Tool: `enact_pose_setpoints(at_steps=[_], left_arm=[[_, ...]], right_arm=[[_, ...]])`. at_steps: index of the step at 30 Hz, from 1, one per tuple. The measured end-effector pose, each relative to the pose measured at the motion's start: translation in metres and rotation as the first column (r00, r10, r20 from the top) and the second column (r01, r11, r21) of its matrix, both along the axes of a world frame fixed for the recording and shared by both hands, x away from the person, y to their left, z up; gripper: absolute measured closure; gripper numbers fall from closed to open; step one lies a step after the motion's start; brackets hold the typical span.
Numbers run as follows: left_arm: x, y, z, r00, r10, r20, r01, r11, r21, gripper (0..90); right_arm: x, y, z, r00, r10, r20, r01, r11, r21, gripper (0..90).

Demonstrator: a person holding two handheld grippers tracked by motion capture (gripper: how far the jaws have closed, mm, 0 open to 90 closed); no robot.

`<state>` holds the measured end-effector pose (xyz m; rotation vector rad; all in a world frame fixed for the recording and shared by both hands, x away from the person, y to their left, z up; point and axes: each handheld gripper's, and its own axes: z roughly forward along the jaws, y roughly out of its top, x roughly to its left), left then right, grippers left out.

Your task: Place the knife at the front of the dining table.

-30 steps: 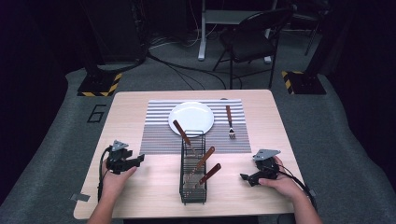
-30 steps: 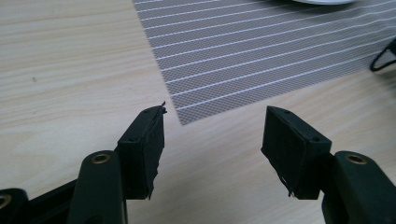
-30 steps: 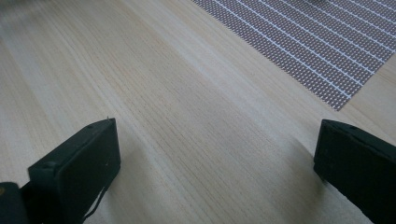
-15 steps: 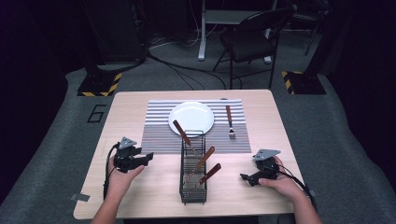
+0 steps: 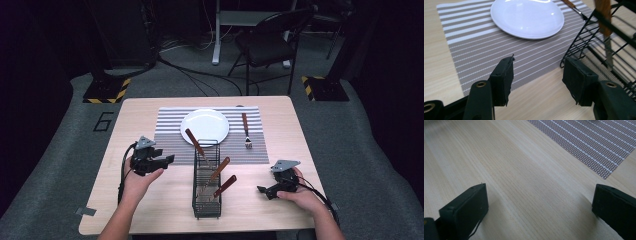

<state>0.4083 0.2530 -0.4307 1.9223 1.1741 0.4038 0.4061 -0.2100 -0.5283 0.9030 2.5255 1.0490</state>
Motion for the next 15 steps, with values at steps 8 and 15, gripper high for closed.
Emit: enact_pose_setpoints(at_steps=[8, 15], left_arm=[[0.006, -0.019, 0.011, 0.9986, -0.052, 0.014, 0.052, 0.9987, 0.002, 41.3], [0.008, -0.031, 0.021, 0.9969, -0.074, 0.028, 0.074, 0.9972, -0.012, 41.5]], right_arm=[[0.000, 0.000, 0.000, 1.0000, 0.000, -0.001, 0.000, 1.000, 0.001, 0.0], [0.000, 0.000, 0.000, 1.0000, 0.000, 0.000, 0.000, 1.000, 0.001, 0.0]])
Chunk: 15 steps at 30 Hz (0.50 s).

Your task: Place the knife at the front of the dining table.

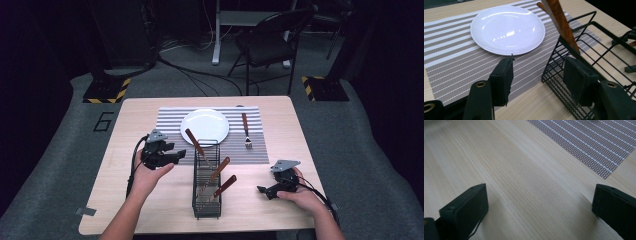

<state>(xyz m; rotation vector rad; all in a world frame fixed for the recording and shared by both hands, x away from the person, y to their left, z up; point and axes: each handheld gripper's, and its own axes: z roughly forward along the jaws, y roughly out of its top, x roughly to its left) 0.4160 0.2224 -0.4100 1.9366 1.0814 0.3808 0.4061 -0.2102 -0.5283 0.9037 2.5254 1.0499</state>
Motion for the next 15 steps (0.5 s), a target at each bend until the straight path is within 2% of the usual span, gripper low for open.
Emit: enact_pose_setpoints(at_steps=[6, 15], left_arm=[[0.002, -0.007, 0.009, 0.9998, -0.020, 0.007, 0.020, 0.9997, -0.016, 43.2], [0.011, -0.024, 0.011, 0.9989, -0.047, 0.009, 0.047, 0.9979, -0.043, 43.3]], right_arm=[[0.000, 0.000, 0.000, 1.0000, -0.006, -0.002, 0.006, 1.000, 0.004, 0.0], [0.000, 0.000, 0.000, 1.0000, -0.005, -0.002, 0.005, 1.000, 0.004, 0.0]])
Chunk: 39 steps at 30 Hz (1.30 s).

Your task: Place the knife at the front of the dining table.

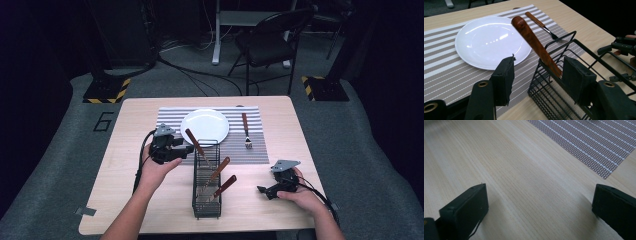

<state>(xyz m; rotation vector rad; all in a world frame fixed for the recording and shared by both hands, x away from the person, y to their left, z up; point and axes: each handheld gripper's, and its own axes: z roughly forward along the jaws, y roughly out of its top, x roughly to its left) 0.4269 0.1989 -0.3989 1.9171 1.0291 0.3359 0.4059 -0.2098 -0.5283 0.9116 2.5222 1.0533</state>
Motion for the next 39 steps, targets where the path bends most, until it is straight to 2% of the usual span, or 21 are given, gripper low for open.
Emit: enact_pose_setpoints(at_steps=[4, 9, 14, 21, 27, 35, 37, 39], left_arm=[[0.005, -0.007, -0.003, 0.9996, -0.013, -0.025, 0.013, 0.9999, -0.010, 45.4], [0.012, -0.014, -0.007, 0.9994, -0.016, -0.032, 0.015, 0.9993, -0.034, 47.0], [0.016, -0.017, -0.009, 0.9995, -0.016, -0.027, 0.015, 0.9995, -0.029, 53.3], [0.018, -0.014, -0.008, 0.9997, -0.014, -0.021, 0.013, 0.9987, -0.050, 62.3], [0.014, -0.016, -0.003, 0.9996, -0.026, 0.014, 0.027, 0.9987, -0.043, 65.5], [-0.001, -0.022, 0.006, 0.9961, -0.059, 0.065, 0.061, 0.9976, -0.033, 69.6], [-0.005, -0.027, 0.007, 0.9949, -0.081, 0.060, 0.085, 0.9940, -0.068, 71.7], [-0.005, -0.028, 0.007, 0.9937, -0.090, 0.066, 0.095, 0.9932, -0.067, 73.3]], right_arm=[[0.000, 0.000, 0.000, 1.0000, 0.000, 0.000, 0.000, 1.000, 0.000, 0.0], [0.000, 0.000, 0.000, 1.0000, -0.001, -0.001, 0.001, 1.000, 0.000, 0.0], [0.000, 0.000, 0.000, 1.0000, 0.000, 0.000, 0.000, 1.000, 0.000, 0.0], [0.000, 0.000, 0.000, 1.0000, 0.000, 0.000, 0.000, 1.000, 0.000, 0.0], [0.000, 0.000, 0.000, 1.0000, 0.000, 0.000, 0.000, 1.000, 0.000, 0.0], [0.000, 0.000, 0.000, 1.0000, 0.004, 0.001, -0.004, 1.000, -0.003, 0.0], [0.000, 0.000, 0.000, 1.0000, 0.005, 0.002, -0.005, 1.000, -0.004, 0.0], [0.000, 0.000, 0.000, 1.0000, 0.005, 0.002, -0.005, 1.000, -0.004, 0.0]])
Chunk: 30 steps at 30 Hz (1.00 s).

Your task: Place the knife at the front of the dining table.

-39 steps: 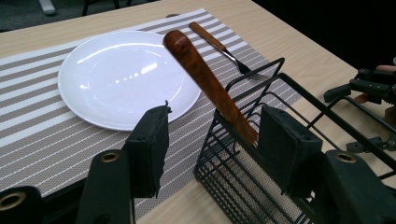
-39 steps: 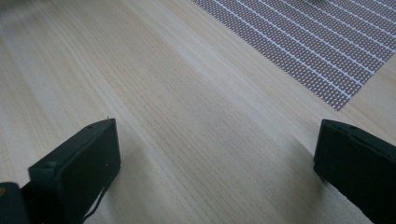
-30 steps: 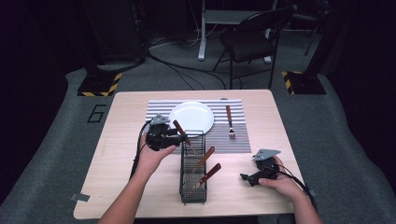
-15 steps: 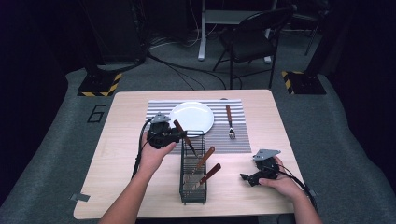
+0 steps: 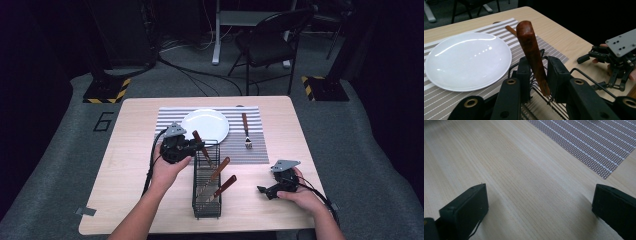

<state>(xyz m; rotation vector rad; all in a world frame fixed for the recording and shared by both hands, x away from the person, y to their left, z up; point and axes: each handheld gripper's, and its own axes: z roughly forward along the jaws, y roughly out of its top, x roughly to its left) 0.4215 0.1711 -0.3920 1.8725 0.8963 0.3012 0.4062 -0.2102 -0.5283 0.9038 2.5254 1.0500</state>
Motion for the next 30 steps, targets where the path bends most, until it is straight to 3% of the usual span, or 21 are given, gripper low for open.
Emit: enact_pose_setpoints(at_steps=[5, 9, 13, 30], left_arm=[[-0.001, -0.008, -0.005, 0.9998, -0.017, -0.007, 0.017, 0.9996, -0.021, 74.8], [-0.001, -0.016, -0.012, 0.9989, -0.039, -0.028, 0.038, 0.9993, -0.004, 76.0], [0.000, -0.023, -0.017, 0.9969, -0.061, -0.051, 0.060, 0.9981, -0.014, 77.5], [-0.002, -0.033, -0.015, 0.9921, -0.114, -0.053, 0.114, 0.9935, 0.002, 80.2]], right_arm=[[0.000, 0.000, 0.000, 1.0000, 0.000, 0.000, 0.000, 1.000, 0.000, 0.0], [0.000, 0.000, 0.000, 1.0000, 0.000, 0.000, 0.000, 1.000, 0.000, 0.0], [0.000, 0.000, 0.000, 1.0000, 0.000, 0.000, 0.000, 1.000, 0.000, 0.0], [0.000, 0.000, 0.000, 1.0000, 0.000, 0.001, 0.000, 1.000, -0.001, 0.0]])
